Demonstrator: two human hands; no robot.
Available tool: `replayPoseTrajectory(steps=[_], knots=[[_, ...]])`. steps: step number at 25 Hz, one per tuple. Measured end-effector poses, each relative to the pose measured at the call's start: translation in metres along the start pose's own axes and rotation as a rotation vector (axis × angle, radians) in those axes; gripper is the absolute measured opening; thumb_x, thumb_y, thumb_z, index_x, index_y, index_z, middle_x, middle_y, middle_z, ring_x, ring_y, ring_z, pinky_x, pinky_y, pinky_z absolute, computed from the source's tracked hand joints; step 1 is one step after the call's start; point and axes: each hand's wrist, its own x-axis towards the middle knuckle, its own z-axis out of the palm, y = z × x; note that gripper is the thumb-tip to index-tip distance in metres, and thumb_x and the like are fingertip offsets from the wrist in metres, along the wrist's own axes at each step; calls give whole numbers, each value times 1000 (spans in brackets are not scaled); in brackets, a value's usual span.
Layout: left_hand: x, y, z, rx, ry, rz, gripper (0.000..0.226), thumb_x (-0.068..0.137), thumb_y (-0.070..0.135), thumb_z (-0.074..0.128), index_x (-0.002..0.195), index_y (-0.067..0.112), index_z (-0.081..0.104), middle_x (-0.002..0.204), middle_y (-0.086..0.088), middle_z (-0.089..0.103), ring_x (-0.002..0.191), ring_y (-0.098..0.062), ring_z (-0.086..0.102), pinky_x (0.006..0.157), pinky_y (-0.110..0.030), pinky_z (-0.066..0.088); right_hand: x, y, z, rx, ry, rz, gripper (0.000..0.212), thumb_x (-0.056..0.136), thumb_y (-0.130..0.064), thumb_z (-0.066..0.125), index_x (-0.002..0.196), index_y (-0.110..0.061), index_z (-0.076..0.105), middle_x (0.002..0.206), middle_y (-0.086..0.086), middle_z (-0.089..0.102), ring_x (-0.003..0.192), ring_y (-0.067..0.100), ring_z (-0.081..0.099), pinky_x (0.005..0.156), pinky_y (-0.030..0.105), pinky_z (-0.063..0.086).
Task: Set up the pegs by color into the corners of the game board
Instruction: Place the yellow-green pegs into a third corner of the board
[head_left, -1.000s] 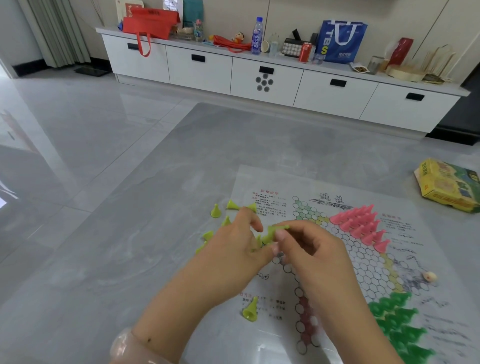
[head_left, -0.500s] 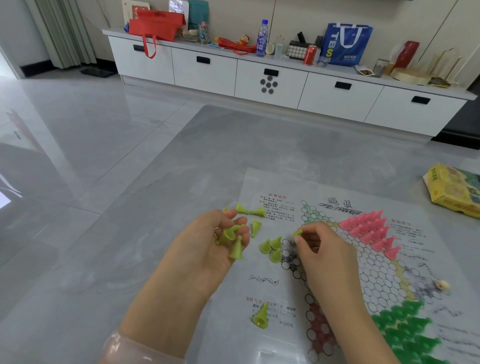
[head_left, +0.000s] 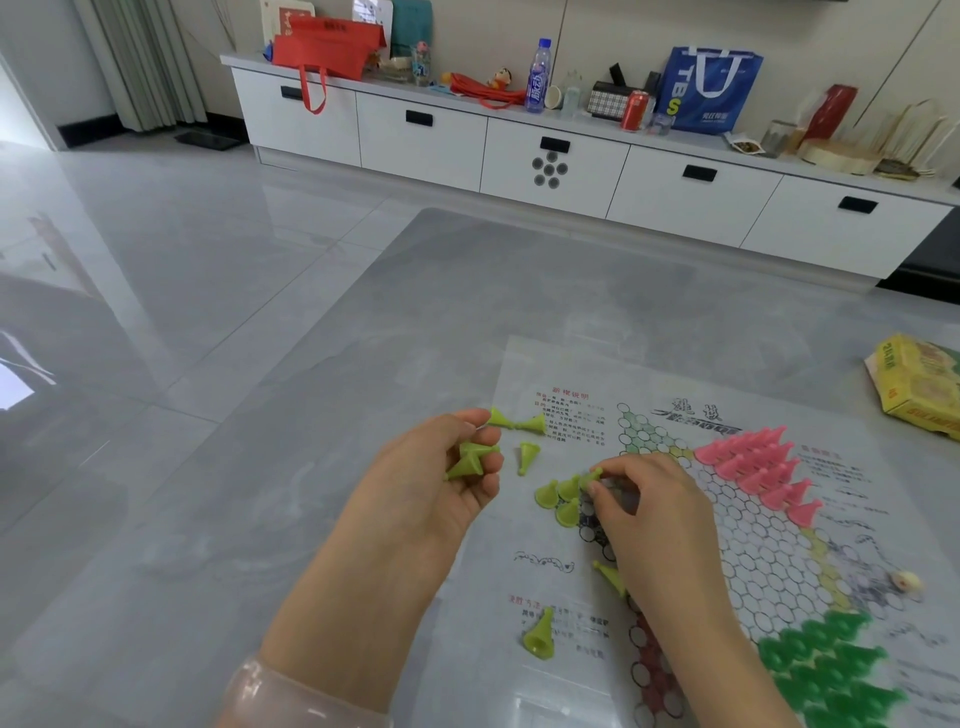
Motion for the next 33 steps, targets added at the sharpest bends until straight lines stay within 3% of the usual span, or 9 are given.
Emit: replayPoseTrajectory(steps=[8,11,14,17,21,25,29,33], knots=[[-4,2,1,16,-22,-20,21,88,3,39,77,4,57,68,-8,56,53,-16,49,46,-20,44,0,2,1,-23,0,-33,11,81,-15,64,91,-15,67,88,-7,54,90,18,53,73,22,34],[-3,4,1,3,-33,-11,21,87,-1,37,80,3,56,70,-9,55,55,-17,50,49,-21,46,0,-1,-10,128,-9,-11,14,85,-20,59,98,-19,64,89,-8,59,84,6,56,69,11,36],[-3,4,0,-12,-60,-14,20,86,-3,37,83,1,56,74,-12,55,59,-19,53,54,-23,51,-3,-9,-35,190,-12,37,10,89,-22,52,86,-23,62,81,-10,62,76,-4,53,60,9,35],[-4,1,2,31,-79,3,21,87,-6,37,83,2,57,76,-12,57,57,-18,56,51,-22,53,-12,-17,-53,-13,-174,25,22,89,-34,50,75,-22,61,66,-10,60,61,1,51,53,15,34],[-6,-6,7,149,-87,68,19,90,-3,43,83,6,58,73,-7,63,46,-10,52,41,-16,45,-30,-23,-52,-172,-391,-23,24,81,-54,51,87,-30,52,68,-13,48,66,1,46,54,16,32],[-8,-10,11,218,-109,84,17,91,14,51,76,9,58,58,1,68,36,-6,41,33,-14,34,-34,-22,-49,-191,-482,-55,19,83,-41,54,91,-27,45,75,-12,45,75,9,48,59,18,35],[-8,-11,13,286,-109,86,27,92,30,47,78,11,61,48,4,59,35,-6,37,31,-14,30,-31,-19,-54,-119,-408,-44,3,86,-28,54,85,-27,51,84,-11,55,79,7,54,70,18,42],[-9,-13,15,272,-122,75,28,89,36,51,73,13,57,41,7,39,33,-6,34,32,-14,28,-23,-12,-56,77,-195,22,13,86,-19,58,81,-30,53,76,-18,59,73,-4,56,63,10,44]])
